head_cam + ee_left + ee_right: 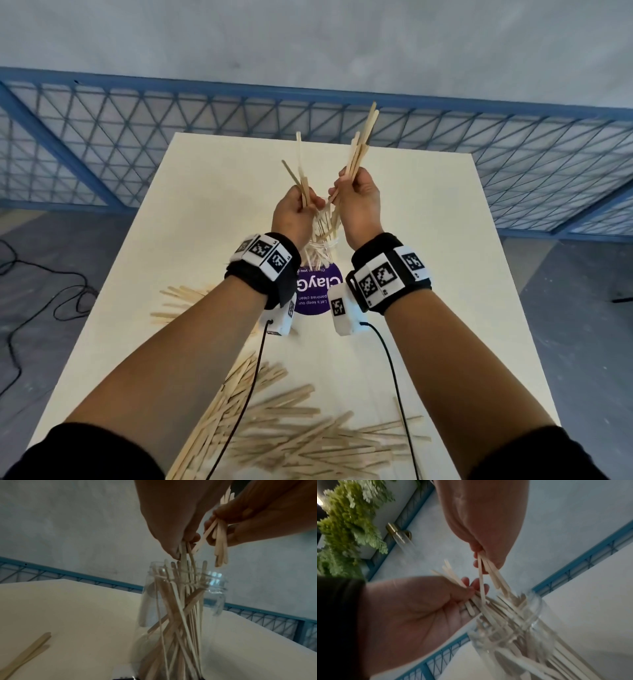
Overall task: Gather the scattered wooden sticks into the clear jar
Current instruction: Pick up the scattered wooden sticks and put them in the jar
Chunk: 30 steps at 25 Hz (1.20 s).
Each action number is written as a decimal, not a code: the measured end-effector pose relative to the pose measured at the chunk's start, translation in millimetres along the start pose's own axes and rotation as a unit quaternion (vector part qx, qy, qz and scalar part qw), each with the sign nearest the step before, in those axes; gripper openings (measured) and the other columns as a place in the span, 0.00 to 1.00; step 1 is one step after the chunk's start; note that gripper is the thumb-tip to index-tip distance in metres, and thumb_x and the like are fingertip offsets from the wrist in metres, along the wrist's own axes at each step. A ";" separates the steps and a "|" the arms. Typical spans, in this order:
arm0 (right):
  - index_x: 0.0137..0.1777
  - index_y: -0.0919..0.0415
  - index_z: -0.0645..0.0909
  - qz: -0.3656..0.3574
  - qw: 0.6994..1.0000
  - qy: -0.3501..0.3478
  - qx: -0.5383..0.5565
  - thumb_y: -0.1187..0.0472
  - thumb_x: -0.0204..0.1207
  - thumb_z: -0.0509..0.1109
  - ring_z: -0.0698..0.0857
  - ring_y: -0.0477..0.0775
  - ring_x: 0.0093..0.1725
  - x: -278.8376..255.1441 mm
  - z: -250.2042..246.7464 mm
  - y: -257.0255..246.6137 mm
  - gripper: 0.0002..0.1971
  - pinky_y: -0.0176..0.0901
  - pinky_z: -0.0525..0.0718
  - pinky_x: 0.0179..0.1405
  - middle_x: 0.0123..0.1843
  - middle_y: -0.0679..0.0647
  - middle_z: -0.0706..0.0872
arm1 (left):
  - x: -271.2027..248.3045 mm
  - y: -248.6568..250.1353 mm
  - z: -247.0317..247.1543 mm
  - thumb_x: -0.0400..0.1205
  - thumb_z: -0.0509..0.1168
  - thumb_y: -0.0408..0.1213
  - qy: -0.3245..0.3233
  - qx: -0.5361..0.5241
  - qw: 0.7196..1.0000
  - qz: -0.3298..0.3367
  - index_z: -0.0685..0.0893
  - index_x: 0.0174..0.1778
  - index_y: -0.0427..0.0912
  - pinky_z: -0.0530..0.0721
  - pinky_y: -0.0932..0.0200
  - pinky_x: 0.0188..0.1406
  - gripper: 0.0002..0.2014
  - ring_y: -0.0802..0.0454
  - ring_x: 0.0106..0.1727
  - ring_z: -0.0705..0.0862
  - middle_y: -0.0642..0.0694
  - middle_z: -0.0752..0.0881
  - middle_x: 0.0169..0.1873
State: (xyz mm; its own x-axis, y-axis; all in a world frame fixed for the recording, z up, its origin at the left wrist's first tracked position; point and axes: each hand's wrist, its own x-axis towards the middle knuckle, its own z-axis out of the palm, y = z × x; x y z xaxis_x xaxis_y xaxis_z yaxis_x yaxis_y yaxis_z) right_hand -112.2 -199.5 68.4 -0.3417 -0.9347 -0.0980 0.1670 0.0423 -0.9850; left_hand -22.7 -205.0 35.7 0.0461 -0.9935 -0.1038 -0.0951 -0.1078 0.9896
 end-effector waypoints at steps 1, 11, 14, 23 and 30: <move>0.37 0.55 0.72 -0.001 1.000 0.002 -0.008 0.72 0.82 0.55 0.74 0.47 0.30 2.2 2.5 4.7 0.15 0.31 0.77 0.30 0.32 0.51 0.73 | 0.1 -1.8 -0.1 0.82 0.53 0.21 -0.003 0.002 1.000 0.012 0.73 0.34 0.50 0.78 0.73 0.41 0.19 0.59 0.39 0.81 0.52 0.81 0.33; 0.44 0.72 0.80 0.012 0.970 -0.005 -0.241 0.69 0.75 0.65 0.78 0.55 0.35 1.0 6.7 43.7 0.05 0.45 0.79 0.35 0.37 0.62 0.83 | 8.6 -9.2 3.1 0.84 0.54 0.26 0.033 -0.024 0.999 0.022 0.79 0.57 0.35 0.80 0.74 0.45 0.11 0.58 0.41 0.82 0.50 0.82 0.39; 0.40 0.69 0.80 0.019 0.963 -0.027 -0.267 0.64 0.77 0.66 0.74 0.51 0.30 -2.5 5.8 48.3 0.08 0.28 0.72 0.26 0.32 0.55 0.79 | 7.2 -7.3 6.6 0.84 0.54 0.25 0.045 -0.051 0.998 0.017 0.78 0.55 0.37 0.80 0.72 0.44 0.10 0.55 0.40 0.82 0.50 0.82 0.38; 0.46 0.72 0.83 -0.145 0.925 -0.032 -0.350 0.73 0.73 0.64 0.79 0.53 0.43 -5.5 -11.3 40.2 0.07 0.30 0.72 0.40 0.49 0.66 0.85 | 0.0 -13.3 -4.6 0.81 0.62 0.27 -0.014 0.068 0.994 0.079 0.85 0.51 0.41 0.80 0.70 0.47 0.09 0.55 0.40 0.82 0.50 0.87 0.39; 0.67 0.68 0.75 -0.183 0.853 -0.112 -0.476 0.66 0.79 0.60 0.72 0.61 0.72 -2.8 -27.3 45.1 0.18 0.53 0.72 0.72 0.69 0.62 0.78 | -5.2 -18.3 -20.2 0.83 0.60 0.32 -0.056 0.229 0.950 0.206 0.84 0.59 0.34 0.77 0.75 0.48 0.13 0.47 0.49 0.87 0.37 0.89 0.51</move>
State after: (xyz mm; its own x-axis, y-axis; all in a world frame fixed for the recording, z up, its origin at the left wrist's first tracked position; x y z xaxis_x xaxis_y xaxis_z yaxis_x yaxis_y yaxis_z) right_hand -129.0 -185.3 20.4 -0.0065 -0.9863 0.1649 -0.7760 -0.0990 -0.6229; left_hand -1.1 -197.1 20.2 -0.1927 -0.9495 0.2478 -0.5061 0.3125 0.8039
